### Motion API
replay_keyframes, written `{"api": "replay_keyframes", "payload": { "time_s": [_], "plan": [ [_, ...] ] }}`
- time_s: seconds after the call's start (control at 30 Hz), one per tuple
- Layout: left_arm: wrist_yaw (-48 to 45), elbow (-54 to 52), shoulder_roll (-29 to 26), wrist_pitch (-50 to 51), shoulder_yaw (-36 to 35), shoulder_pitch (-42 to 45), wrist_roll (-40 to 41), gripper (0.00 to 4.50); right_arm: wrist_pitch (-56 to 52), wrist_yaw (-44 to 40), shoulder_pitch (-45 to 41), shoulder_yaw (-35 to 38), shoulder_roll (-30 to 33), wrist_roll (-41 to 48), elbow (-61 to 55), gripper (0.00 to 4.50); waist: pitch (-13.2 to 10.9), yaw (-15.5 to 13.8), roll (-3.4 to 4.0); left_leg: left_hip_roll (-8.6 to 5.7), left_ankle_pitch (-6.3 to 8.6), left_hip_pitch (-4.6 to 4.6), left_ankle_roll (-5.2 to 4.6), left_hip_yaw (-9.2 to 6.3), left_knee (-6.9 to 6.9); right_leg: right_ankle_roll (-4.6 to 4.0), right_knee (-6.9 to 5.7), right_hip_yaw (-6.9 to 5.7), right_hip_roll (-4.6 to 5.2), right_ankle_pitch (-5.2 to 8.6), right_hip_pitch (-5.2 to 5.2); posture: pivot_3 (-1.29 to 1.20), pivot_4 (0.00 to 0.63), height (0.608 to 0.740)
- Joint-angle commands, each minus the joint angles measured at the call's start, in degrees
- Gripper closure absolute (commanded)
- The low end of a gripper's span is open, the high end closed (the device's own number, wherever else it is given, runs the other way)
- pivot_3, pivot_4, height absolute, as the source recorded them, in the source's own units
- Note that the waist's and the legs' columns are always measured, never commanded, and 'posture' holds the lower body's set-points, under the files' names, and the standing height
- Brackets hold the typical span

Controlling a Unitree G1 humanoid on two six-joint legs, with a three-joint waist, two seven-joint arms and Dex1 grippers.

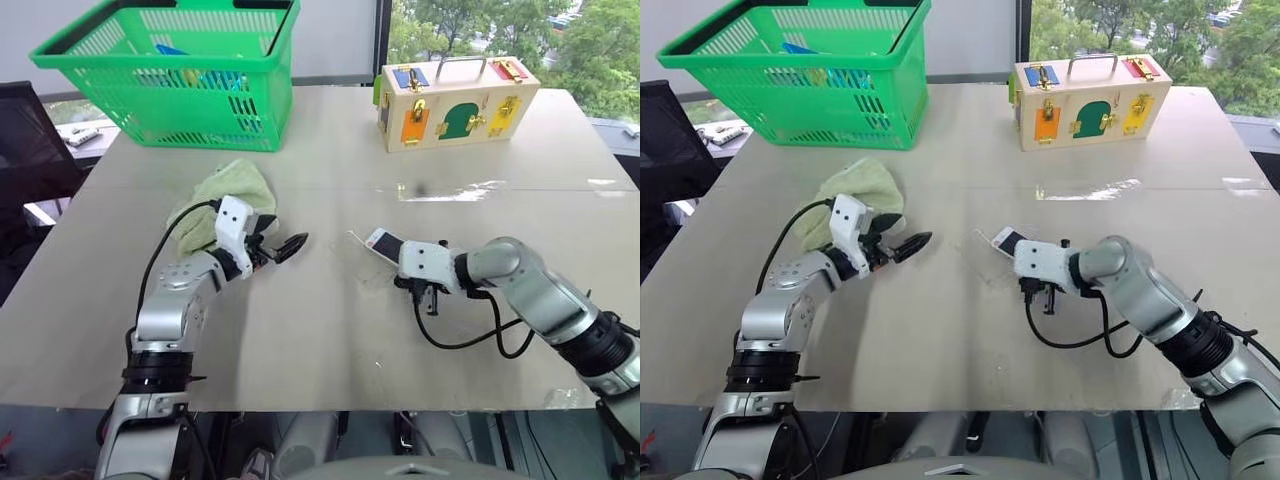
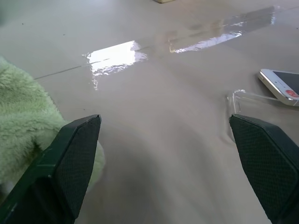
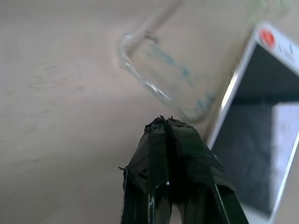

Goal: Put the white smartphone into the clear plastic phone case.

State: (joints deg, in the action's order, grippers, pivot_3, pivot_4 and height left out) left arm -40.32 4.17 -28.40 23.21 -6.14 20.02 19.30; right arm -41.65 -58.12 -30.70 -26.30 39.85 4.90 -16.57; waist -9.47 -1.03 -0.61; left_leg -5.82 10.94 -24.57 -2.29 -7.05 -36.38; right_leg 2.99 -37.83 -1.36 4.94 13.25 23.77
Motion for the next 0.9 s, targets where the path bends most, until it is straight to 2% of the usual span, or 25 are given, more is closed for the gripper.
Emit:
{"api": "replay_keyframes", "payload": {
  "time_s": [0.03,0.13,0.27,0.43,0.53,0.9],
  "plan": [
    [-0.39,-0.06,-0.28,-1.21,-0.34,1.27,0.04,0.0,-5.31,-1.33,-0.35,4.63,-3.52,8.18,-7.51,4.4,0.0,0.43,0.01,0.01,0.0,0.0,0.0,0.0,0.0,-0.01,0.0,0.01,-0.01,0.0,0.02,0.0,0.15,0.74],
    [-0.05,-1.3,-0.32,-0.38,-0.25,1.13,0.29,0.0,-5.76,0.81,-2.16,2.63,-6.46,7.43,-6.69,4.4,-0.01,1.25,0.01,0.04,0.01,0.01,0.01,-0.01,0.06,-0.01,-0.03,0.01,-0.03,0.01,0.08,0.0,0.15,0.74],
    [0.41,-3.68,-0.57,1.25,-0.28,0.78,0.69,0.0,-0.91,3.13,-5.66,-3.51,-8.98,1.47,-0.98,4.4,0.0,1.69,0.0,0.02,0.01,0.0,0.01,0.01,0.06,-0.01,-0.01,0.01,-0.02,0.01,0.07,0.0,0.15,0.74],
    [1.03,-5.47,-0.71,2.63,-0.75,0.35,0.83,0.0,4.4,2.05,-8.26,-9.27,-11.15,-3.14,6.33,4.4,-0.01,1.75,0.01,0.02,-0.12,0.02,0.21,0.01,0.06,-0.01,-0.03,0.01,-0.03,0.0,0.08,0.0,0.15,0.74],
    [1.72,-6.28,-0.43,2.78,-1.23,-0.5,0.85,0.0,6.95,-0.13,-8.5,-11.46,-8.19,-6.24,8.36,4.4,0.0,1.74,0.0,0.01,-0.12,0.04,0.23,0.05,0.06,0.0,-0.02,0.04,-0.03,0.0,0.06,0.0,0.15,0.74],
    [2.41,-6.86,-0.34,1.24,-2.16,-3.33,1.37,0.0,5.98,-0.39,-4.25,-5.44,3.71,-8.53,3.22,4.4,0.0,-0.39,0.0,-0.03,0.02,0.08,0.04,-0.01,0.05,0.01,0.08,-0.04,0.02,0.01,-0.03,0.0,0.15,0.74]
  ]
}}
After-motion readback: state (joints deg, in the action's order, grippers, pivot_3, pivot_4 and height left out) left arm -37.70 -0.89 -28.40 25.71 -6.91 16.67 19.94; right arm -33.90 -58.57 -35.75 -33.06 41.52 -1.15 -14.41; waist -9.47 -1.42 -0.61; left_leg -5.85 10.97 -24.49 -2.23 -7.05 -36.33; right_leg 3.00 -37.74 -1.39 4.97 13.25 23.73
